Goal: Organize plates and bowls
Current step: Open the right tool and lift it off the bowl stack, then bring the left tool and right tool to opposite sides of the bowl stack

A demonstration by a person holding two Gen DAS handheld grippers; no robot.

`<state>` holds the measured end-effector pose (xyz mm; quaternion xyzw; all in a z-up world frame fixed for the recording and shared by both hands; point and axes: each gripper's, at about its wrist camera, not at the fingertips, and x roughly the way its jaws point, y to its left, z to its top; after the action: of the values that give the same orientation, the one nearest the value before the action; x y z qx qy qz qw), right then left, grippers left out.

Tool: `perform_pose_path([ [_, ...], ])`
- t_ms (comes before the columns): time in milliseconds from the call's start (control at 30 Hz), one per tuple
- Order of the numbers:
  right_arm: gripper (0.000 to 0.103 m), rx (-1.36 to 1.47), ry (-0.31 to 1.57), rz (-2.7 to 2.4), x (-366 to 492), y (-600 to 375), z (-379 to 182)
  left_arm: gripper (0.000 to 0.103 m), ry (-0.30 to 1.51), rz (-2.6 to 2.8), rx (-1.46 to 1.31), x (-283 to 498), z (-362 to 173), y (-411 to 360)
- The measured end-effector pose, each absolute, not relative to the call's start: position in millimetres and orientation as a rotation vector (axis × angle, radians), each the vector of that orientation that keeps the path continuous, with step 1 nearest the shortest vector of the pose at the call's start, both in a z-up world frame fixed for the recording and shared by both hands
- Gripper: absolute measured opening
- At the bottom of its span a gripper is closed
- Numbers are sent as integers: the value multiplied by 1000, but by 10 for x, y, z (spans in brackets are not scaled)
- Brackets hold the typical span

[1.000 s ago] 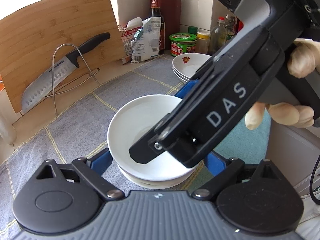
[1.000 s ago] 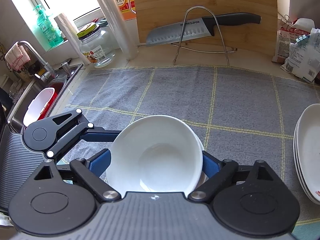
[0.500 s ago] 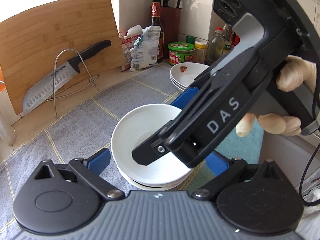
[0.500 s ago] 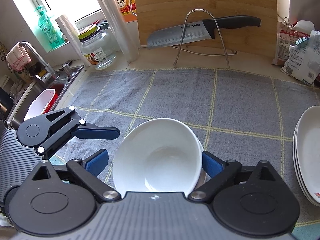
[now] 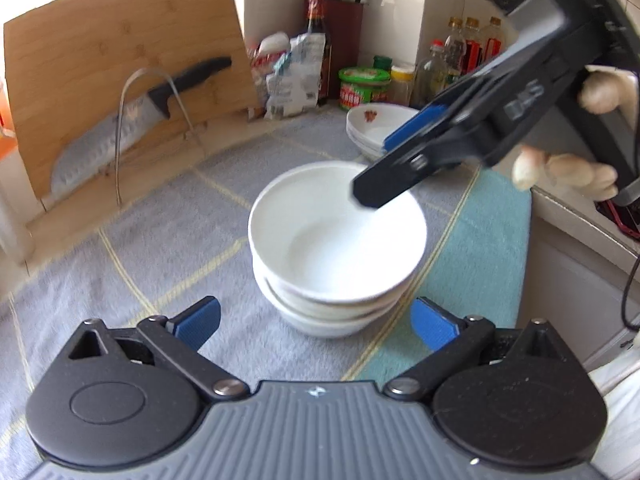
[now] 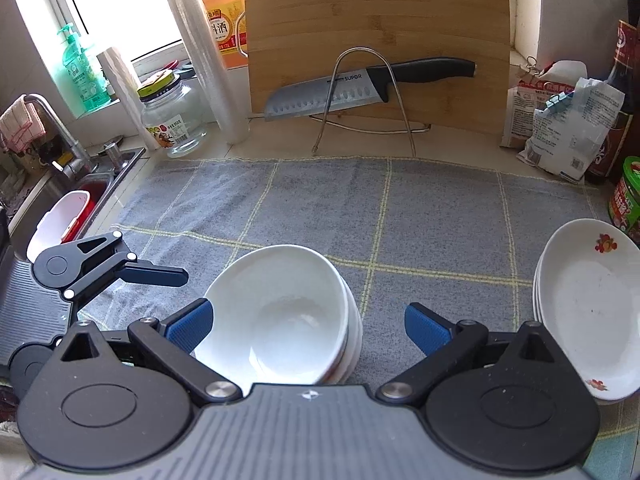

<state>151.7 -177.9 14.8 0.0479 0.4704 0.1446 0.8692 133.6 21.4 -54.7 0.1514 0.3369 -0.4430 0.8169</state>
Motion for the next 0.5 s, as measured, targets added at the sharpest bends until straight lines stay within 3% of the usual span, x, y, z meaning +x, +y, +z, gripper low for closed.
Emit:
perform_pose_path([
  [300,103,42,1005,221,1043,-1746,131,101,766,-1016,373,1413,-935,112],
  [500,103,-48,1056,180,949,-1810,-232,101,774,-1027,405,1398,-1123,-10],
])
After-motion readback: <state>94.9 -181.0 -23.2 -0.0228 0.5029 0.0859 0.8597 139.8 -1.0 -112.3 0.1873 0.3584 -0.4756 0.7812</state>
